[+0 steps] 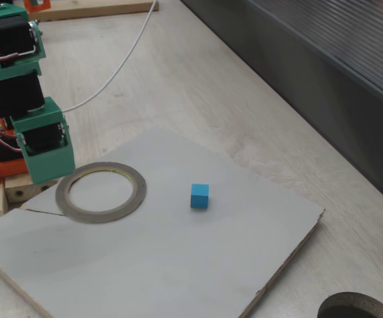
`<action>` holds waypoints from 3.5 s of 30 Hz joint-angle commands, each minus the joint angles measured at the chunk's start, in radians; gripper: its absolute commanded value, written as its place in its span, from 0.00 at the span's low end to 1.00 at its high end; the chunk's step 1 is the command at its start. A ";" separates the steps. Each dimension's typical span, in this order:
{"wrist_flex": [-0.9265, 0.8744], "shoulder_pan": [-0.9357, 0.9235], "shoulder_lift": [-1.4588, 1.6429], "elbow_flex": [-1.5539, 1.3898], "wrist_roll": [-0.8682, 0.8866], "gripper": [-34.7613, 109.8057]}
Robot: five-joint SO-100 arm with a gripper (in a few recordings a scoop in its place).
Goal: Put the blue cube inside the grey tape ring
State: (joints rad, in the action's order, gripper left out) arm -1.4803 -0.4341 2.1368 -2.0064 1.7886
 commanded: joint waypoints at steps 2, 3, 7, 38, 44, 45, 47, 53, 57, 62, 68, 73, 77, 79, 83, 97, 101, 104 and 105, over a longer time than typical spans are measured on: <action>-0.011 -0.015 0.012 0.005 0.011 0.24; -0.011 -0.015 0.012 0.005 0.011 0.24; -0.011 -0.015 0.012 0.005 0.011 0.24; -0.011 -0.015 0.012 0.005 0.011 0.24; -0.011 -0.009 0.012 0.005 0.011 0.24; -0.011 -0.008 0.012 0.005 0.012 0.24; -0.011 -0.008 0.012 0.005 0.015 0.24; 0.000 -0.003 0.012 0.005 0.012 0.24; -0.003 0.195 0.012 0.005 0.011 0.24; -0.011 0.592 0.012 0.005 0.018 0.24; -0.011 0.799 0.012 0.005 0.018 0.24; -0.011 0.795 0.012 0.005 0.017 0.24; 0.002 0.792 -0.023 0.021 0.018 0.24; 0.003 0.792 -0.109 0.025 0.014 0.24; 0.002 0.790 -0.313 0.152 0.018 0.24; -0.011 0.607 -0.916 0.940 0.015 0.24; -0.009 0.615 -0.923 0.940 0.014 0.24; -0.011 0.617 -0.923 0.940 0.014 0.24; -0.011 0.617 -0.925 0.940 0.018 0.24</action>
State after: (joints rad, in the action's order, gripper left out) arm -1.4788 0.1749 1.1996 -1.0968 1.7886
